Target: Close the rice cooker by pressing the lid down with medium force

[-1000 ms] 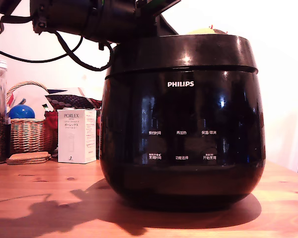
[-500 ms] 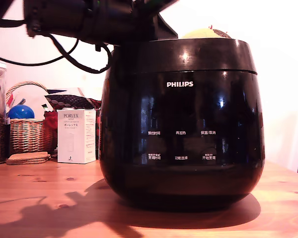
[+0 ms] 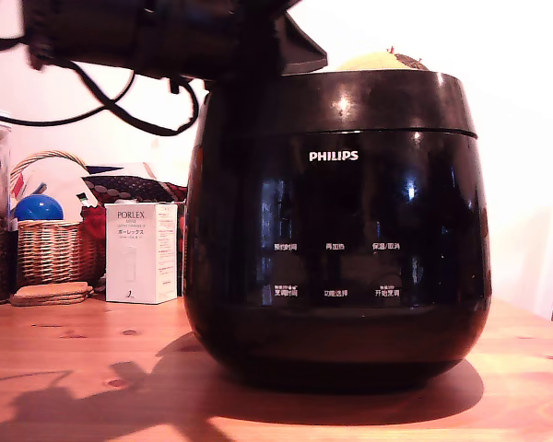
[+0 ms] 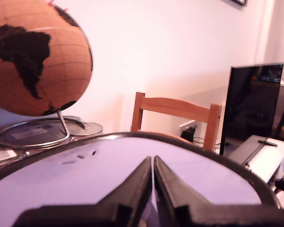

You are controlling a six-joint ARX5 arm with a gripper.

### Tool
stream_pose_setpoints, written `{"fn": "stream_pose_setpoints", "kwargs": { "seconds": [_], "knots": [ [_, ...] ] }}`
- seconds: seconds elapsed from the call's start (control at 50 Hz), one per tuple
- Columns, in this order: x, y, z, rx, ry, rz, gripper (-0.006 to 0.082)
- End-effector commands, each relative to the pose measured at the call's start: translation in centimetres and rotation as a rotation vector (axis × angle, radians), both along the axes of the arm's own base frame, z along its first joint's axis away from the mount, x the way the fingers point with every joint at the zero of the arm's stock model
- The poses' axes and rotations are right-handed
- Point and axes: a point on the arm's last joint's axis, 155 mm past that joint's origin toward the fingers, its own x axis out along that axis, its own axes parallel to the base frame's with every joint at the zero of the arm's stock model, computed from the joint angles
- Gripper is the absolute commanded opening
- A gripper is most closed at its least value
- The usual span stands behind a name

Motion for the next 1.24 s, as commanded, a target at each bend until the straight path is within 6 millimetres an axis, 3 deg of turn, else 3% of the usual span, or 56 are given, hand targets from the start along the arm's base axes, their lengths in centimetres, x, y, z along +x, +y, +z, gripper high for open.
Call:
{"fn": "stream_pose_setpoints", "kwargs": {
  "seconds": [0.0, 0.14, 0.26, 0.38, 0.5, 0.86, 1.06, 1.22],
  "knots": [
    [-0.2, 0.9, -6.0, 0.138, 0.108, 0.007, -0.0024],
    [0.8, 1.4, -3.4, 0.186, 0.087, 0.028, -0.0024],
    [2.0, 2.6, -0.1, 0.216, 0.005, 0.076, -0.0024],
    [3.3, 4.9, 3.7, 0.183, -0.057, 0.149, -0.0024],
    [4.7, 8.2, 6.3, 0.148, -0.09, 0.233, -0.0024],
    [7.6, 18.1, 9.5, 0.126, -0.121, 0.483, -0.0024],
    [8.6, 21.9, 10.4, 0.119, -0.133, 0.588, -0.0024],
    [9.2, 23.5, 10.4, 0.122, -0.13, 0.635, -0.0024]
  ]
}}
